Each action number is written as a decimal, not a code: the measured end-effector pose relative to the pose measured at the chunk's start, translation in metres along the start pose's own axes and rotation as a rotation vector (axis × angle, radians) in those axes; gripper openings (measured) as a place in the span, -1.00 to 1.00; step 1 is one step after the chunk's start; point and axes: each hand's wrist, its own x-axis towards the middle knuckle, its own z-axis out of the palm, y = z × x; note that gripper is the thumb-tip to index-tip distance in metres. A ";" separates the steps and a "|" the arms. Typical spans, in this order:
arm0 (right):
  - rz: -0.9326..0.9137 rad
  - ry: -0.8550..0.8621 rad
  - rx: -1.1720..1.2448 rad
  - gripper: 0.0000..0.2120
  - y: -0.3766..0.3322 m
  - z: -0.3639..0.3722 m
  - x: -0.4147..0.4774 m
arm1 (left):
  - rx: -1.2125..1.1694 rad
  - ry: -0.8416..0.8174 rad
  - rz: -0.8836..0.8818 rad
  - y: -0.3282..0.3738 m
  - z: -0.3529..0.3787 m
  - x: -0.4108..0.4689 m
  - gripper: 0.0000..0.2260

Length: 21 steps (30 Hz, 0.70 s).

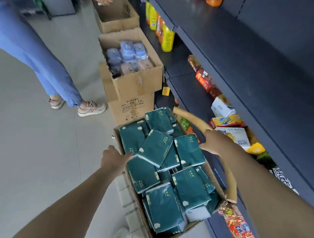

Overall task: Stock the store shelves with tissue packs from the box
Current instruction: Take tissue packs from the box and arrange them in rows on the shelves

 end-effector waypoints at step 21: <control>0.626 0.629 -0.261 -0.76 -0.166 -0.290 -0.299 | 0.586 0.363 1.698 0.283 -0.318 -0.121 -0.59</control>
